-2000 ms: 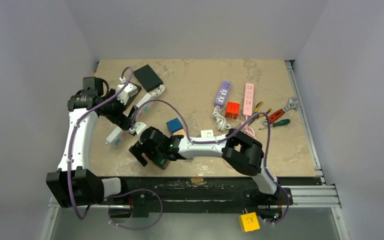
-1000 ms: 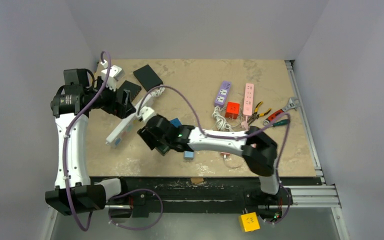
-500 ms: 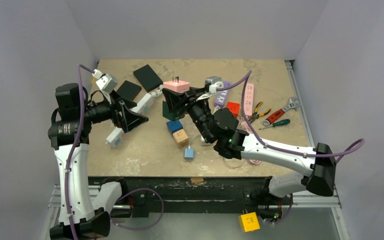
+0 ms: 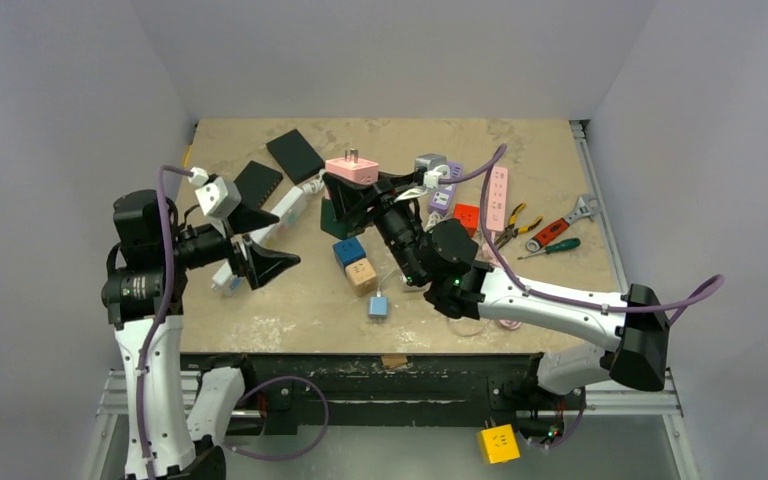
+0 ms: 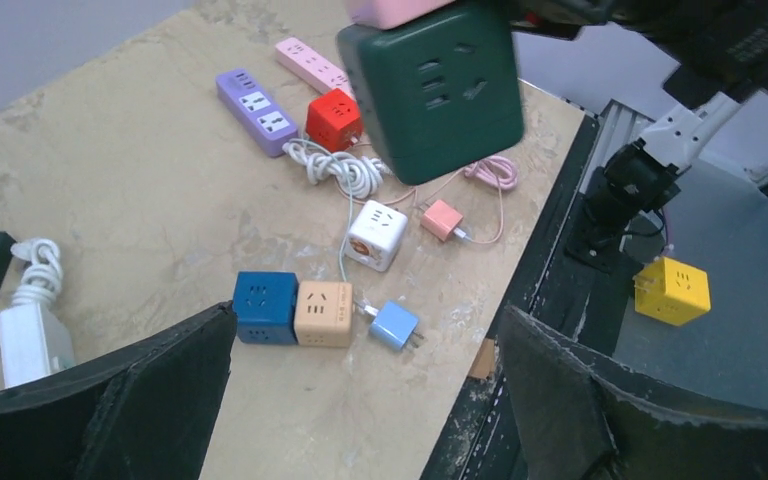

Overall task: Pull the plug off the socket
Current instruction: Pick up the plug from the corner of the board.

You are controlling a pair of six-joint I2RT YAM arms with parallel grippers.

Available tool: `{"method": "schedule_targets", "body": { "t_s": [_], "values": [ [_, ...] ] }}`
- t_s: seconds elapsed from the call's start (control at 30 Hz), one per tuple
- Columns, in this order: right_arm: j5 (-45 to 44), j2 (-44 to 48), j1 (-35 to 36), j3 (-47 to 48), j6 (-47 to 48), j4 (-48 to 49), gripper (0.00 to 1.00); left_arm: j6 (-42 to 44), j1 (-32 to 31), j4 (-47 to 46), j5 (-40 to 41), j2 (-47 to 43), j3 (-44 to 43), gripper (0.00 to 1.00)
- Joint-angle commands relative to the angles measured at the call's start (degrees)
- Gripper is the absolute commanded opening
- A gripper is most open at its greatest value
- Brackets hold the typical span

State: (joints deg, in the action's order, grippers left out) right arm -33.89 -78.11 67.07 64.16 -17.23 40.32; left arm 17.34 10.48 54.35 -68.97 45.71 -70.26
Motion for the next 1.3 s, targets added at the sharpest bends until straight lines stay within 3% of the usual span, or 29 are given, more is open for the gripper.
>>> {"method": "schedule_targets", "body": {
  "t_s": [0.0,0.07,0.13,0.27,0.4,0.63,0.83,0.93,1.1,1.2,1.27],
  "values": [
    [0.70,-1.14,0.40,2.72,-2.33,7.99,0.00,-23.52,-0.02,-29.33,-1.55,-5.74,10.02,1.00],
    [-0.24,-2.05,0.87,3.67,-2.30,8.43,0.00,-36.72,-1.39,-44.20,2.53,-9.77,15.10,1.00],
    [-0.51,-3.19,1.40,5.00,-1.84,8.84,0.00,-41.53,-4.53,-49.18,5.75,-10.32,16.17,1.00],
    [-0.85,-5.47,3.24,7.52,1.25,10.40,0.00,-38.85,-12.63,-44.45,8.05,-7.85,12.99,1.00],
    [-1.45,-6.75,4.94,8.95,3.69,11.55,0.00,-41.03,-13.95,-46.72,10.72,-7.93,13.74,1.00],
    [-1.52,-8.28,6.56,9.84,5.46,14.48,0.00,-32.57,-21.46,-36.90,22.94,-8.14,14.10,1.00],
    [-0.60,-8.76,7.58,10.13,4.90,14.27,0.00,-32.80,-24.26,-39.63,31.73,-7.66,15.23,0.97],
    [-0.68,-8.82,8.29,9.75,4.93,14.32,0.00,-32.52,-24.36,-39.77,32.26,-6.35,14.04,0.81],
    [-0.40,-8.21,8.67,8.94,4.12,14.16,0.00,-30.28,-24.35,-37.91,34.17,-6.18,14.32,0.29],
    [0.31,-8.03,8.82,9.01,2.97,12.46,0.00,-30.33,-24.31,-38.10,35.42,-6.54,14.48,0.12],
    [1.00,-7.51,8.78,8.78,1.79,9.54,0.10,-29.82,-24.36,-38.01,36.55,-6.67,14.02,0.07]
  ]
}}
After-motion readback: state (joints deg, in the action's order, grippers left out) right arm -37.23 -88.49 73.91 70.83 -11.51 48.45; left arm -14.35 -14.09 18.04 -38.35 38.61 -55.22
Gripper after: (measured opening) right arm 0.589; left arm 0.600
